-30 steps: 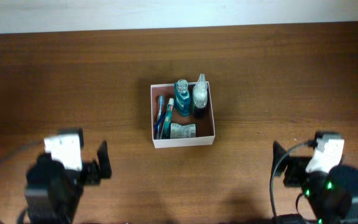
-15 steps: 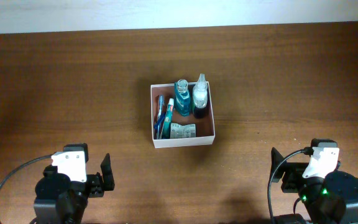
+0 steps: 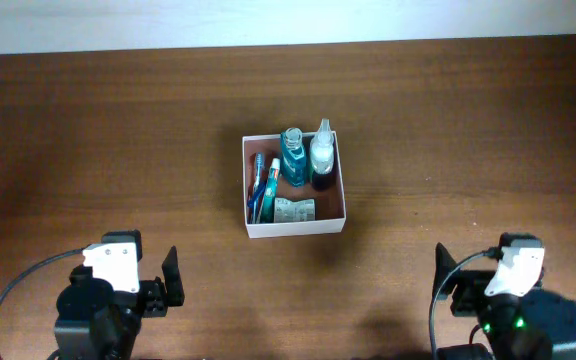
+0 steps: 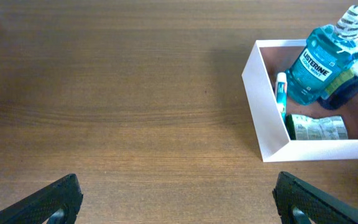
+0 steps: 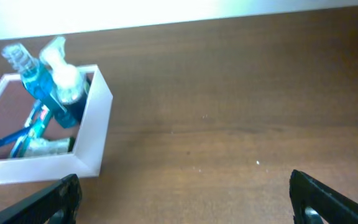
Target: Pack container
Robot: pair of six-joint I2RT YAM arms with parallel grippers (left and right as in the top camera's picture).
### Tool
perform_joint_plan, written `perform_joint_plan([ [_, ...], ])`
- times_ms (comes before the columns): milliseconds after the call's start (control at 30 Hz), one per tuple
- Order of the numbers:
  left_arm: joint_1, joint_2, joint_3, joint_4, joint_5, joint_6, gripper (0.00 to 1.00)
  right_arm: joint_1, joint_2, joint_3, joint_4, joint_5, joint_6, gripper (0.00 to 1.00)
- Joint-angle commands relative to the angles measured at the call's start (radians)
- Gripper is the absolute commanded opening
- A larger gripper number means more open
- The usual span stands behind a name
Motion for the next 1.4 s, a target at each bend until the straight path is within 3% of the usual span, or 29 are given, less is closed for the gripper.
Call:
perform_joint_plan([
  [0,0.001,-0.009,-0.003,0.002,0.008,-0.007,0.99,0.006,-0.111,-0.132,0.083,-0.003,-0.009,0.98],
  [200,0.001,-0.009,-0.003,0.002,0.008,-0.007,0.99,0.006,-0.241,-0.373,0.374,-0.026,-0.009,0.98],
  [433,0.001,-0.009,-0.003,0.002,0.008,-0.007,0.99,0.005,-0.241,-0.578,0.794,-0.029,-0.077,0.98],
  [567,0.001,-0.009,-0.003,0.002,0.008,-0.007,0.99,0.005,-0.241,-0.679,0.952,-0.049,-0.111,0.98],
  [667,0.001,-0.009,-0.003,0.002,0.008,-0.007,0.99,0.005,-0.241,-0.693,0.832,-0.087,-0.114,0.98],
  [1367,0.001,-0.009,-0.003,0.002,0.008,-0.007,0.99,0.006,-0.241,-0.693,0.837,-0.090,-0.113,0.98],
])
